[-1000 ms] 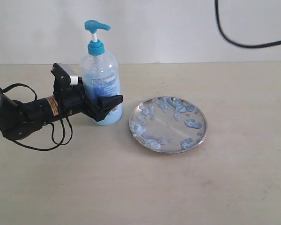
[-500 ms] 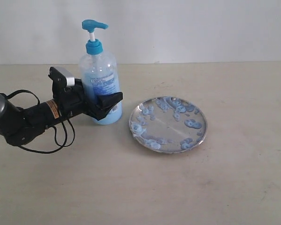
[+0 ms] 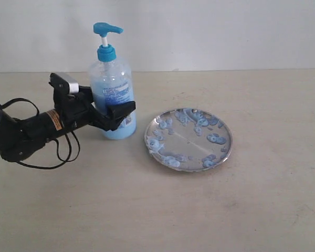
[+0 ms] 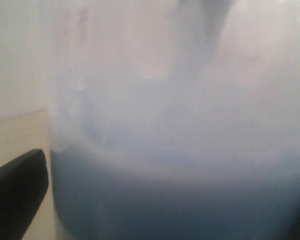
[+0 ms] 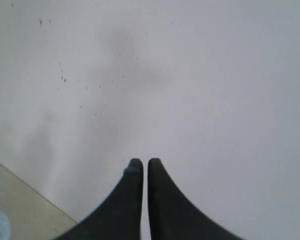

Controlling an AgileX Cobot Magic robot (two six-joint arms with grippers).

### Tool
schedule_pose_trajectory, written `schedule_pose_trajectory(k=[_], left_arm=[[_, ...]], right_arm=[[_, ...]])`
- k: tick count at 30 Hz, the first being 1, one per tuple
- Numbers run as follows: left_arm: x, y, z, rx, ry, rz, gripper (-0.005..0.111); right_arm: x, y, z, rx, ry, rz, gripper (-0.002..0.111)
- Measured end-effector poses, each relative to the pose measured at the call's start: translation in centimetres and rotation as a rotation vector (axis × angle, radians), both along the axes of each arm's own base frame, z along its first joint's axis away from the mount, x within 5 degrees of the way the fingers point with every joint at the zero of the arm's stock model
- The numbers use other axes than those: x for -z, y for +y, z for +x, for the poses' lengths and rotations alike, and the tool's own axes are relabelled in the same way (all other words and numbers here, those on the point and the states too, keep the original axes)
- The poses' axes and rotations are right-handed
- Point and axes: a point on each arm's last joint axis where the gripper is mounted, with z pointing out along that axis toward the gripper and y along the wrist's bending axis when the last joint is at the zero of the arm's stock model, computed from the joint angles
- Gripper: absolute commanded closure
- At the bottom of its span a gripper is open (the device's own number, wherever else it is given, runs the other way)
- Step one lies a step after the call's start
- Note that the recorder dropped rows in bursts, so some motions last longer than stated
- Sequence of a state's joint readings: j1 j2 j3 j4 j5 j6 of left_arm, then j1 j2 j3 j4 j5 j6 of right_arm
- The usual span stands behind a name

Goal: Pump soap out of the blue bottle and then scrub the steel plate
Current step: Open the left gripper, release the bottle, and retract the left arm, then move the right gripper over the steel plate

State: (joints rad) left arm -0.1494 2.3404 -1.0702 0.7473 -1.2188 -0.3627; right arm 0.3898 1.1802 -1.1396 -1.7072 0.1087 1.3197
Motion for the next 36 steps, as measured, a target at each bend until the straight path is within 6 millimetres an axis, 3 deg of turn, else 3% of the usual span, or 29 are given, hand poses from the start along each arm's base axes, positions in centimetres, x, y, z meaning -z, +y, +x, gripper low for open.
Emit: schedule_pose_trajectory(k=[3,5,7,10,13,15,20,23,27,32,36], left_arm=[[-2.3,1.6,-0.1,-0.021,-0.012,-0.021,-0.002],[-3.9,2.9,-0.2,-0.039,-0.005,-0.048,-0.002],[-5.6,4.3,-0.5,-0.056,-0.013,-0.063,-0.002],[-7.7,5.8,-1.1,-0.079,-0.04,-0.069,-0.002],[-9.8,6.4,-2.0,-0.09,-0.078,-0.068,0.002],[-11.1,6.4,-2.7,-0.083,-0.105,-0.064,0.012],[-15.5,6.2,-4.8,-0.064,-0.212,-0.055,0.065],[-19.6,6.5,-6.4,-0.093,-0.324,-0.077,0.099],[-25.5,7.2,-9.4,-0.132,-0.505,-0.091,0.103],[-33.0,8.2,-15.6,-0.218,-0.743,-0.061,0.103],[-36.8,8.9,-20.9,-0.394,-0.816,0.045,0.103]], right_arm=[[-1.5,-2.0,-4.8,-0.002,-0.078,0.059,0.109],[-1.2,-3.3,-7.9,0.005,-0.108,0.096,0.109],[-0.1,-4.6,-10.7,0.013,-0.118,0.147,0.109],[3.2,-6.0,-13.5,0.03,-0.077,0.225,0.109],[7.9,-6.4,-14.2,0.043,0.024,0.241,0.109],[11.1,-6.5,-14.2,0.052,0.11,0.253,0.109],[18.4,-6.5,-14.4,0.086,0.335,0.305,0.109],[20.9,-6.6,-14.8,0.11,0.426,0.37,0.109],[22.5,-6.8,-15.1,0.127,0.476,0.394,0.109],[23.0,-6.8,-15.2,0.134,0.493,0.395,0.109],[23.0,-6.8,-15.2,0.134,0.493,0.395,0.109]])
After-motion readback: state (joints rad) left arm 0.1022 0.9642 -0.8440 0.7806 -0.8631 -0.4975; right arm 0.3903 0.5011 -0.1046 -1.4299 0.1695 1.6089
